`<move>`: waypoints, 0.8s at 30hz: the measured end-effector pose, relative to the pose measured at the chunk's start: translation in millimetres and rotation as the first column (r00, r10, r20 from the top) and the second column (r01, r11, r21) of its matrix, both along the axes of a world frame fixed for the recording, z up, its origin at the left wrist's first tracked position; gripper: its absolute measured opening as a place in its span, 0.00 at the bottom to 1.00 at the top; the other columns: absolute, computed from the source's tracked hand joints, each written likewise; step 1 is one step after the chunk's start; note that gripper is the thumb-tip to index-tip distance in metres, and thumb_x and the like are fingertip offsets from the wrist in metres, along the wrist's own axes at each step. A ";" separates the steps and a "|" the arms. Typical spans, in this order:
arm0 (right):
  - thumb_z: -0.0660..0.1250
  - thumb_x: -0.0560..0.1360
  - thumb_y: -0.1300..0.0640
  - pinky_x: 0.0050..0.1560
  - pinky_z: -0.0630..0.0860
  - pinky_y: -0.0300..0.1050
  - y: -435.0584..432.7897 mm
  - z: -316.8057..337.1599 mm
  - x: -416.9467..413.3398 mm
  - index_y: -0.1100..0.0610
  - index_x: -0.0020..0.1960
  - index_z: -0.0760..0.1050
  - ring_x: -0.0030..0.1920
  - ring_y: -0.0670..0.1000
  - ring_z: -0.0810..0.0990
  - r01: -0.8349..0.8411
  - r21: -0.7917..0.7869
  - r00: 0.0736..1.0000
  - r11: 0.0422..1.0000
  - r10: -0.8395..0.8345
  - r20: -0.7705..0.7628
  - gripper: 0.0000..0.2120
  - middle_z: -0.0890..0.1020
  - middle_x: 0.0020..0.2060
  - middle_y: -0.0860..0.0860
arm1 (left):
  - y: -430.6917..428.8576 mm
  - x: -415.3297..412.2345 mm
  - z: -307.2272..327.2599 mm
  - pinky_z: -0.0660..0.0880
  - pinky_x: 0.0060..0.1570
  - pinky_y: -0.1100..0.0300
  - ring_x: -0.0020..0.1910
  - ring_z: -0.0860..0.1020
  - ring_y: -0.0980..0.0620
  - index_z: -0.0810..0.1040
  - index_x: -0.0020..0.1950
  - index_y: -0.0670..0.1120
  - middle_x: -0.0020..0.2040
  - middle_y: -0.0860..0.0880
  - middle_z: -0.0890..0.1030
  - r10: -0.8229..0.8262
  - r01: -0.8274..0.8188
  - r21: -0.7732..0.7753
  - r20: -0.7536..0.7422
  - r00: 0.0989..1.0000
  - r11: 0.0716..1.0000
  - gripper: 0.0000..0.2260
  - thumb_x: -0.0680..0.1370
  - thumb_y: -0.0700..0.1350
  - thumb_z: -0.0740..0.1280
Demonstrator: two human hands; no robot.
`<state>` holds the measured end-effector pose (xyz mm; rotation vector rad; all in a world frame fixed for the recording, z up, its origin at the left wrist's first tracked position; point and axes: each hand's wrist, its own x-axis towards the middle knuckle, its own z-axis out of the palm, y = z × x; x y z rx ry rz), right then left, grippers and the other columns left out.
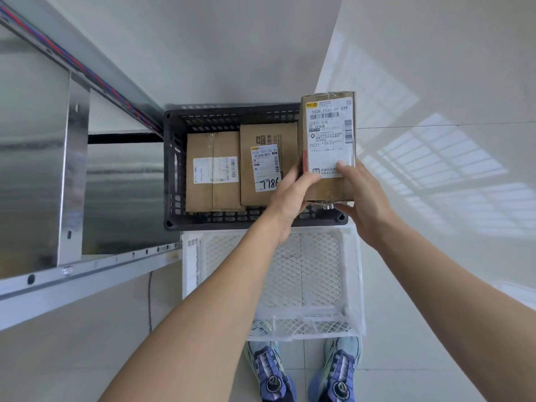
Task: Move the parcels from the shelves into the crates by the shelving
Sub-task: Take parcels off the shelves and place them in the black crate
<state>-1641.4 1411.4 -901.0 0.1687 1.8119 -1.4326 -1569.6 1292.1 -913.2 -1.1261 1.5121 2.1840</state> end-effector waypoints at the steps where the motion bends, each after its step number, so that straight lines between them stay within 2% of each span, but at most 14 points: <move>1: 0.59 0.84 0.48 0.52 0.78 0.46 0.4 -7.1 0.2 0.41 0.68 0.75 0.55 0.48 0.82 0.005 0.004 1.000 1.000 -0.005 0.008 0.15 0.85 0.55 0.42 | 0.7 -1.2 -7.0 0.68 0.70 0.49 0.66 0.75 0.56 0.72 0.74 0.63 0.66 0.57 0.80 -0.010 0.011 -0.007 0.003 1.000 1.000 0.20 0.82 0.52 0.64; 2: 0.58 0.84 0.48 0.53 0.78 0.48 0.2 -13.7 0.2 0.41 0.69 0.75 0.56 0.49 0.82 0.009 0.004 1.000 1.000 -0.009 0.014 0.15 0.84 0.56 0.43 | 0.8 -2.1 -13.7 0.67 0.71 0.47 0.68 0.74 0.55 0.71 0.74 0.64 0.67 0.57 0.80 -0.019 0.019 -0.010 0.007 1.000 1.000 0.20 0.82 0.53 0.64; 4: 0.57 0.84 0.50 0.48 0.79 0.44 -2.7 -23.5 0.2 0.44 0.68 0.74 0.52 0.47 0.82 0.021 0.006 1.000 1.000 -0.021 0.022 0.15 0.84 0.53 0.43 | -1.0 -3.4 -27.0 0.68 0.70 0.47 0.67 0.75 0.53 0.71 0.74 0.65 0.67 0.57 0.80 -0.023 0.023 -0.024 0.008 1.000 0.999 0.21 0.81 0.55 0.65; 7: 0.56 0.83 0.54 0.42 0.79 0.43 -8.3 -29.7 -4.9 0.52 0.62 0.75 0.39 0.44 0.82 0.085 0.020 0.996 0.996 -0.085 0.025 0.13 0.83 0.44 0.47 | -3.4 -10.0 -39.2 0.74 0.55 0.56 0.62 0.79 0.54 0.69 0.76 0.63 0.64 0.56 0.82 -0.036 0.035 -0.042 -0.004 0.999 0.998 0.21 0.83 0.56 0.64; 8: 0.56 0.82 0.55 0.42 0.79 0.45 -9.9 -32.5 -8.4 0.53 0.61 0.75 0.39 0.45 0.82 0.100 0.028 0.995 0.995 -0.101 0.008 0.13 0.83 0.43 0.48 | -2.9 -14.2 -41.0 0.75 0.53 0.58 0.61 0.80 0.54 0.69 0.76 0.62 0.63 0.55 0.82 -0.037 0.037 -0.055 -0.007 0.999 0.998 0.21 0.83 0.56 0.64; 11: 0.56 0.81 0.56 0.41 0.82 0.42 -17.3 -36.6 -14.9 0.50 0.62 0.74 0.46 0.46 0.83 0.112 0.055 0.989 0.992 -0.106 -0.101 0.13 0.84 0.50 0.47 | 0.8 -24.5 -47.5 0.75 0.64 0.50 0.63 0.79 0.52 0.72 0.74 0.60 0.64 0.54 0.82 -0.005 0.002 -0.130 -0.016 1.000 0.991 0.21 0.81 0.58 0.63; 12: 0.56 0.81 0.57 0.43 0.82 0.42 -19.3 -38.3 -16.1 0.50 0.63 0.74 0.47 0.46 0.83 0.111 0.057 0.986 0.992 -0.103 -0.133 0.14 0.84 0.52 0.47 | 0.7 -27.3 -48.9 0.75 0.63 0.50 0.62 0.79 0.52 0.73 0.73 0.59 0.64 0.53 0.82 0.008 -0.012 -0.143 -0.026 1.000 0.990 0.20 0.81 0.57 0.62; 15: 0.57 0.77 0.56 0.51 0.82 0.55 -26.8 -48.6 -10.5 0.50 0.65 0.74 0.51 0.49 0.82 0.041 0.109 0.986 0.993 -0.022 -0.168 0.18 0.84 0.55 0.50 | -5.9 -27.4 -54.4 0.76 0.54 0.54 0.58 0.80 0.52 0.75 0.71 0.51 0.62 0.50 0.83 0.044 -0.044 -0.095 0.000 0.999 0.994 0.17 0.84 0.53 0.59; 16: 0.57 0.75 0.55 0.55 0.82 0.55 -29.4 -51.8 -6.6 0.50 0.67 0.73 0.54 0.49 0.82 0.006 0.120 0.985 0.993 0.015 -0.174 0.20 0.84 0.57 0.49 | -9.7 -26.0 -57.5 0.75 0.53 0.54 0.58 0.80 0.51 0.74 0.71 0.50 0.62 0.49 0.82 0.052 -0.050 -0.082 0.018 0.999 0.995 0.17 0.84 0.52 0.58; 18: 0.58 0.75 0.54 0.53 0.80 0.47 -33.6 -58.6 -2.2 0.52 0.70 0.71 0.57 0.48 0.82 -0.014 0.086 0.987 0.996 0.028 -0.160 0.24 0.82 0.60 0.49 | -16.3 -24.7 -65.4 0.75 0.56 0.52 0.60 0.79 0.52 0.73 0.72 0.52 0.63 0.51 0.82 0.035 -0.031 -0.084 0.042 0.999 0.996 0.17 0.84 0.52 0.58; 21: 0.58 0.76 0.64 0.43 0.79 0.37 -35.5 -70.8 -7.7 0.55 0.69 0.72 0.52 0.46 0.83 0.076 0.060 0.992 0.995 -0.069 -0.107 0.22 0.84 0.58 0.50 | -18.5 -23.8 -76.1 0.75 0.62 0.50 0.63 0.78 0.52 0.72 0.74 0.55 0.65 0.54 0.80 -0.056 0.064 -0.165 0.055 0.997 0.984 0.18 0.83 0.52 0.62; 22: 0.58 0.73 0.64 0.44 0.81 0.39 -35.1 -75.8 -9.3 0.54 0.68 0.73 0.51 0.47 0.84 0.117 0.096 0.987 0.988 -0.105 -0.121 0.24 0.84 0.57 0.50 | -17.3 -24.3 -78.8 0.75 0.63 0.50 0.64 0.77 0.51 0.72 0.74 0.56 0.66 0.55 0.80 -0.085 0.094 -0.191 0.056 0.995 0.977 0.19 0.83 0.51 0.64; 24: 0.57 0.69 0.60 0.55 0.82 0.52 -35.9 -83.8 -10.3 0.50 0.70 0.70 0.54 0.51 0.83 0.139 0.248 0.964 0.959 -0.073 -0.256 0.30 0.82 0.58 0.51 | -12.3 -25.6 -85.5 0.75 0.65 0.50 0.64 0.77 0.50 0.69 0.77 0.55 0.65 0.54 0.79 -0.087 0.098 -0.237 0.054 0.995 0.967 0.24 0.81 0.46 0.68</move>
